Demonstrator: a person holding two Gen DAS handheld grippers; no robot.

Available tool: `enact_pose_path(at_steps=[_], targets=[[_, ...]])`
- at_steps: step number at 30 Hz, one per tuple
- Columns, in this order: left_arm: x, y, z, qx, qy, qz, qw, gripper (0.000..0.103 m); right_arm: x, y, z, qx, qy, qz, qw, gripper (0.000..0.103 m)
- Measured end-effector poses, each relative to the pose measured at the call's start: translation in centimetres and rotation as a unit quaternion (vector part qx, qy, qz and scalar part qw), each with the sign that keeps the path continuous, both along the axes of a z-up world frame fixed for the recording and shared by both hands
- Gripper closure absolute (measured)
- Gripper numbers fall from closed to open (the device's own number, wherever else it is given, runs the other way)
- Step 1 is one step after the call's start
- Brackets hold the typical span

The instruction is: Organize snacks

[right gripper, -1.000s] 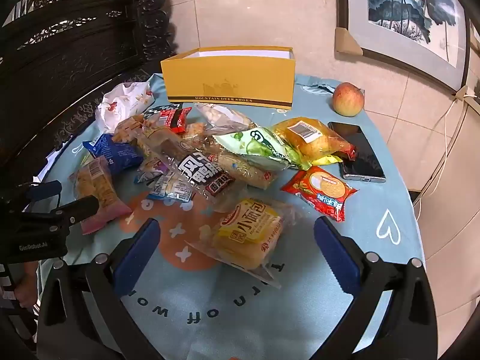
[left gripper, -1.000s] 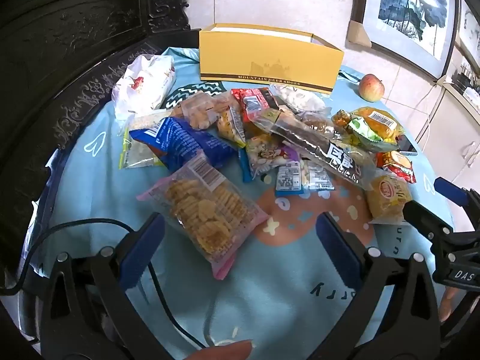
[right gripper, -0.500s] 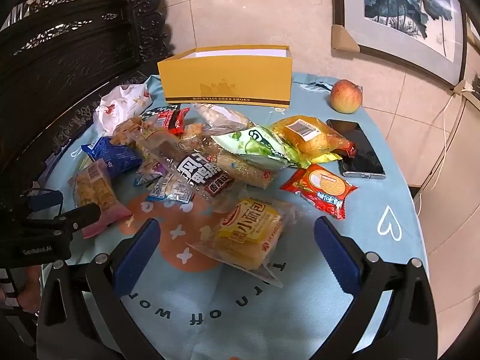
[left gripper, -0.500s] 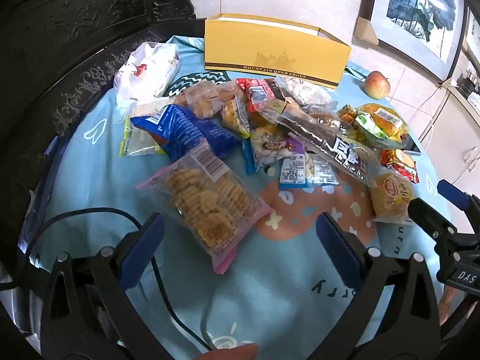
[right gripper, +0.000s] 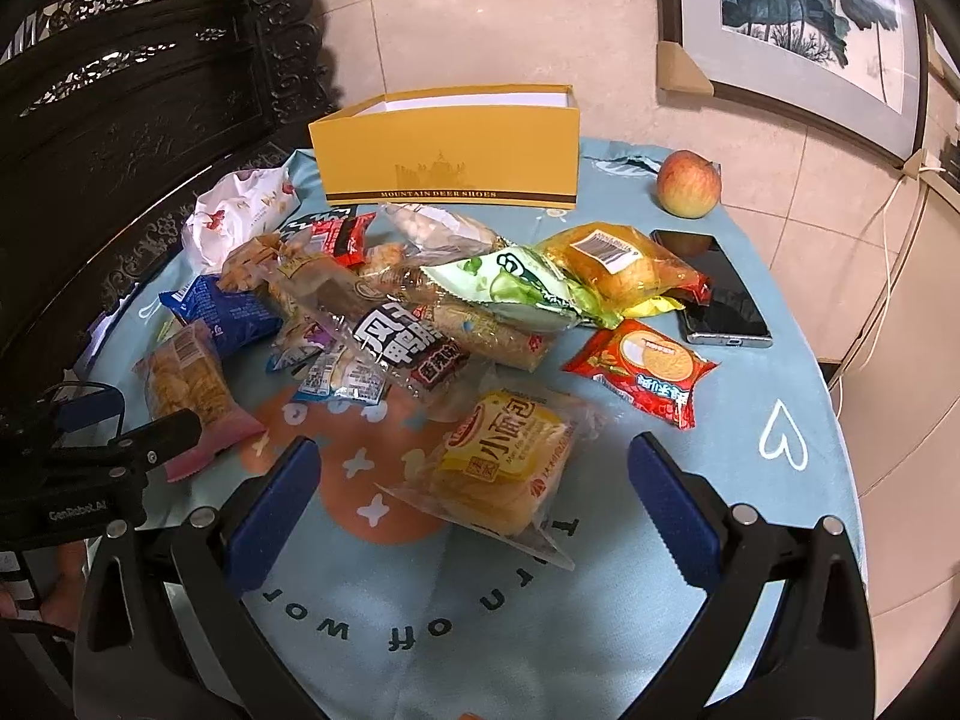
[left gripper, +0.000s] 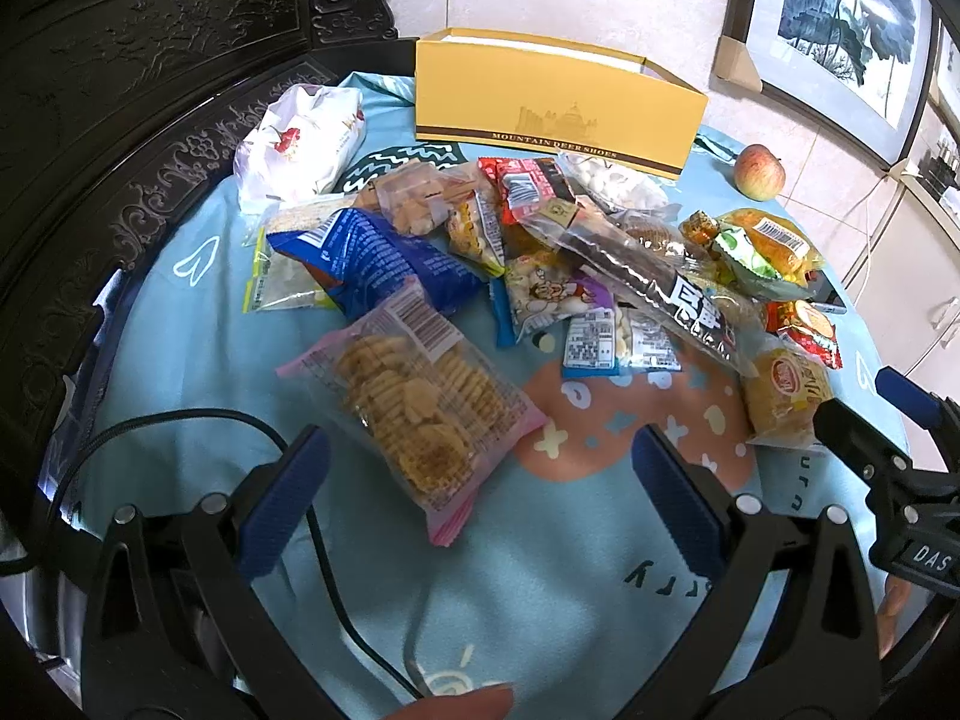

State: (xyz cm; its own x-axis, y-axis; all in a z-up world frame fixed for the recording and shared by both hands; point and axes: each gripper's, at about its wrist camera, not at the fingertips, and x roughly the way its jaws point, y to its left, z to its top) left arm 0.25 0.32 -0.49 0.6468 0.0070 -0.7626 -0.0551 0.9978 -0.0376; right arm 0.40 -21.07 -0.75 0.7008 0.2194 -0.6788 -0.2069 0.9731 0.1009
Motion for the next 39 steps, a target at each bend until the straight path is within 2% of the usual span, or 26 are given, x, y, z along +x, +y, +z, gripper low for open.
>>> enact_pose_path(at_steps=[39], targets=[[-0.37,-0.28,0.42,0.001,-0.004,-0.002,1.0,0.002,-0.11,0.38,0.11,-0.004,0.002,0.002,1.0,0.001]])
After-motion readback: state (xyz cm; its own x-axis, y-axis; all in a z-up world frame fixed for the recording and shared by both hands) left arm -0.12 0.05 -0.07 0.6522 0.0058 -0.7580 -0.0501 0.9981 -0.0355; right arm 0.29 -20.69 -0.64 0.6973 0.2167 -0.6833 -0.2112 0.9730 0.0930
